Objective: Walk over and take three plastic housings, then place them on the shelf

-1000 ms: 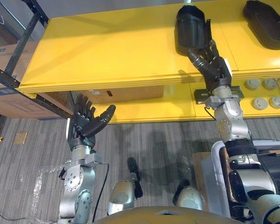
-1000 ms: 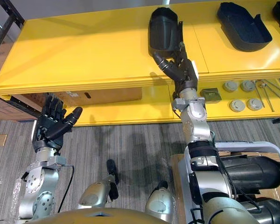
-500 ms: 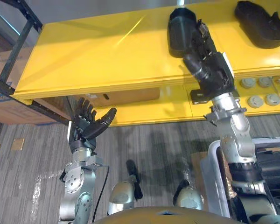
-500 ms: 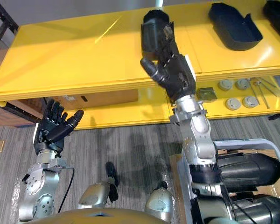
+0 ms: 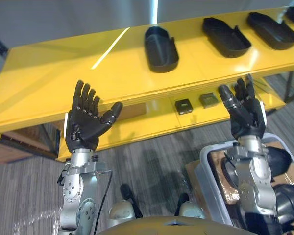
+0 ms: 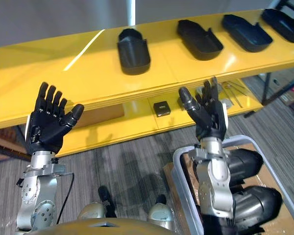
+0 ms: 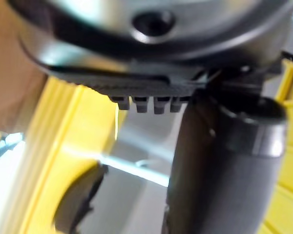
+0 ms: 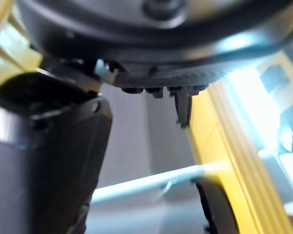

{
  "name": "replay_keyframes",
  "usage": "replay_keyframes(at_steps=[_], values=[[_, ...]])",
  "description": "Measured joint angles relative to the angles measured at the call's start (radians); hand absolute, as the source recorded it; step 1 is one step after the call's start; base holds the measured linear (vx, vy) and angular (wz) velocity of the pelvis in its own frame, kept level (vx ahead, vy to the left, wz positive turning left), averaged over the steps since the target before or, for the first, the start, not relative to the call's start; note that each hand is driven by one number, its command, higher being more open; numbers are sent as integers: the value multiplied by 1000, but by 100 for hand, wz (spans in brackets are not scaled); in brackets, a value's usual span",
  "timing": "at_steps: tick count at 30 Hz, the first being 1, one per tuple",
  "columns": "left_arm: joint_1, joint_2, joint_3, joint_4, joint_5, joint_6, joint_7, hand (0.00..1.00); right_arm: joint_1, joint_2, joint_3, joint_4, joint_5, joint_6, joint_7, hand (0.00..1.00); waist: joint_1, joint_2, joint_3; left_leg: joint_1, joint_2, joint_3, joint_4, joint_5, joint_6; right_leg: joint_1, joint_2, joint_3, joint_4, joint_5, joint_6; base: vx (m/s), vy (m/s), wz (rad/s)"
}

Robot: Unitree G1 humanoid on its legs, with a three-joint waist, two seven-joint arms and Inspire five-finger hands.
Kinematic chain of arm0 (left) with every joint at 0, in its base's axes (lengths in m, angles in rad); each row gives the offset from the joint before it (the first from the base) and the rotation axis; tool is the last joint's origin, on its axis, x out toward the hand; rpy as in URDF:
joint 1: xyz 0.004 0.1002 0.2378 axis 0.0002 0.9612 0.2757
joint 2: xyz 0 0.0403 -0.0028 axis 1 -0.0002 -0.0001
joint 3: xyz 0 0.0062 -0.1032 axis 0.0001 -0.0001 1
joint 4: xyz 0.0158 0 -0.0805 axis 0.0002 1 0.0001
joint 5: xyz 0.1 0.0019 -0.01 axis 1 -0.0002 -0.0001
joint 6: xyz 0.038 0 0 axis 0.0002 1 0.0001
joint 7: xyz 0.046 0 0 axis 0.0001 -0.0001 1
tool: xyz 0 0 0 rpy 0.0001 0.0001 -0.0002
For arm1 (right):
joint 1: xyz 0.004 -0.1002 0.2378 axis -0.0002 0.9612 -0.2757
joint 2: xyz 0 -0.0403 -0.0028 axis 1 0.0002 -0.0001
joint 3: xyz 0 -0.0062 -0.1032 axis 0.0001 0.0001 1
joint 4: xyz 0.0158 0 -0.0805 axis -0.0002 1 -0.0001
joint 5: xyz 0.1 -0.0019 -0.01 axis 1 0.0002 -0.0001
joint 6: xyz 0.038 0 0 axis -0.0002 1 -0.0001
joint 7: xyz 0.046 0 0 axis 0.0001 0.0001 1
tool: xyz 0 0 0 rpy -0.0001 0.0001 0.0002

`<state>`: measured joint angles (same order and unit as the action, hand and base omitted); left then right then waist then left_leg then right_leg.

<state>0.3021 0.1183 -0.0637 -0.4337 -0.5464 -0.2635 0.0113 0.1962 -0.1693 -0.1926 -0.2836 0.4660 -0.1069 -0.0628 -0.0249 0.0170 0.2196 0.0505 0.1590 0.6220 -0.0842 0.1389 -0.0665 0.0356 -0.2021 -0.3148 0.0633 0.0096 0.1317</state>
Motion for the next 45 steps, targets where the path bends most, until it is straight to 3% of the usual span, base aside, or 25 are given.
replay_keyframes(at_steps=[4,7,8,10,13,14,15,16,18,19,20,22,26,29,31,32,33,35,36,38,40,41,43,44,45], values=[[-29,4,-104,-4,-9,-8,-49,100,111,75,-24,-4,35,-1,-57,100,-47,-8,-28,52,15,145,1,-21,-22,-36,31,123,-43,39,-6,7,16,-119],[-105,15,-204,41,-40,-6,-56,100,210,114,-10,-4,46,-5,-111,100,-97,-16,-42,81,56,263,44,-50,-47,-67,68,193,-65,77,-5,17,-34,-116],[-145,19,-234,76,-37,-3,-46,100,251,117,-2,-4,-14,-8,-112,100,-119,-15,-44,90,76,308,75,-68,-59,-80,81,201,-65,88,-13,6,-76,-126],[-209,18,-274,139,-34,7,-7,100,328,114,8,-3,-89,-8,-86,100,-162,-11,-47,108,109,369,127,-96,-72,-95,105,242,-64,95,-16,-19,-96,-99],[-259,23,-277,194,13,8,52,100,389,87,13,23,-99,-14,-18,100,-186,-3,-51,117,167,410,228,-145,-70,-120,144,296,-58,104,-27,-60,-105,-79],[-265,26,-273,199,29,8,66,100,386,80,13,32,-98,-19,-5,100,-185,-3,-51,109,176,385,257,-163,-47,-125,151,310,-56,108,-32,-92,-117,-83],[-266,33,-264,199,50,8,95,100,374,61,18,48,-97,-35,20,100,-173,-2,-50,79,185,262,320,-214,34,-133,164,351,-57,117,-45,-141,-87,-109],[-259,40,-245,198,49,11,114,100,354,29,30,52,-98,-51,42,100,-145,6,-53,47,185,102,383,-263,75,-138,179,403,-67,126,-57,-123,-64,-118],[-243,42,-219,188,59,33,145,100,299,-35,55,56,-100,-64,59,100,-104,36,-67,5,157,-104,445,-363,56,-155,188,427,-97,144,-66,-168,106,-115],[-227,45,-205,184,86,36,153,100,258,-62,69,66,-100,-68,61,100,-88,57,-79,6,148,-163,440,-389,31,-167,186,406,-99,162,-69,-215,178,-94],[-207,49,-186,174,100,50,158,100,191,-76,85,91,-95,-69,62,100,-83,68,-86,8,126,-190,411,-410,-2,-182,177,404,-99,177,-59,-163,119,-36],[-191,51,-164,168,115,63,149,100,123,-65,97,124,-95,-65,46,100,-69,53,-80,-7,73,-215,380,-399,-35,-193,131,385,-103,191,-36,-165,125,25],[-107,47,-118,133,119,65,129,100,136,-34,130,205,-65,-15,-3,100,-24,50,-76,-41,41,-286,465,-421,-48,-192,73,336,-27,174,-14,-94,148,48],[-83,51,-95,107,121,64,129,100,191,61,130,235,-66,-13,-10,100,-15,32,-58,-30,32,-280,522,-452,-34,-188,56,331,25,172,-13,-82,152,-5],[-74,51,-89,82,117,63,128,100,234,95,137,224,-40,-18,8,100,-14,1,-37,-15,13,-250,542,-468,-12,-184,32,315,24,197,4,-184,118,-47],[-67,51,-88,66,119,62,125,100,254,93,152,220,-13,-19,25,100,-11,-17,-20,-4,12,-217,544,-473,6,-193,27,269,9,269,-10,-282,48,-74],[-66,50,-85,65,122,62,125,100,256,88,163,219,-8,-19,34,100,-4,-9,-11,-3,22,-178,536,-473,30,-195,26,214,-34,344,12,-416,71,-92],[-69,48,-78,73,121,69,130,100,248,72,186,202,-9,-19,40,100,-13,-7,-2,-3,23,-127,515,-450,62,-265,-13,70,216,185,-96,-291,63,-63],[-66,48,-75,71,111,70,125,100,227,47,214,200,-18,-19,36,100,-12,-4,-1,-4,24,-108,489,-426,75,-281,-47,17,399,60,-120,-223,85,-38],[-65,48,-58,72,94,70,109,100,167,19,267,204,-31,-19,5,100,-5,-3,-1,-15,30,-89,454,-390,79,-269,-95,-17,588,-59,-137,-154,36,-41],[-51,49,-45,75,82,60,72,100,69,19,331,252,-29,-36,-38,100,18,-6,-7,-72,70,-49,470,-361,65,-213,-141,-19,672,-134,-134,-110,-96,-62],[-47,50,-50,75,81,58,62,100,52,19,342,264,-29,-39,-39,100,29,-10,-9,-87,84,-36,479,-355,55,-199,-156,-20,669,-136,-135,-116,-211,-77],[-11,49,-97,81,59,47,8,100,35,21,376,275,-42,-40,-40,100,39,-14,-11,-155,155,3,567,-347,39,-149,-202,-20,615,-135,-120,-94,-284,-76],[-8,51,-120,89,44,46,-4,100,43,21,382,275,-53,-39,-41,100,39,-13,-10,-174,183,6,601,-347,39,-133,-201,-22,578,-148,-92,-81,-346,-73],[-9,53,-175,121,38,46,-14,100,71,21,390,275,-64,-37,-38,100,38,-14,-11,-197,232,6,652,-347,39,-98,-168,-41,487,-210,2,-83,-408,-88]])
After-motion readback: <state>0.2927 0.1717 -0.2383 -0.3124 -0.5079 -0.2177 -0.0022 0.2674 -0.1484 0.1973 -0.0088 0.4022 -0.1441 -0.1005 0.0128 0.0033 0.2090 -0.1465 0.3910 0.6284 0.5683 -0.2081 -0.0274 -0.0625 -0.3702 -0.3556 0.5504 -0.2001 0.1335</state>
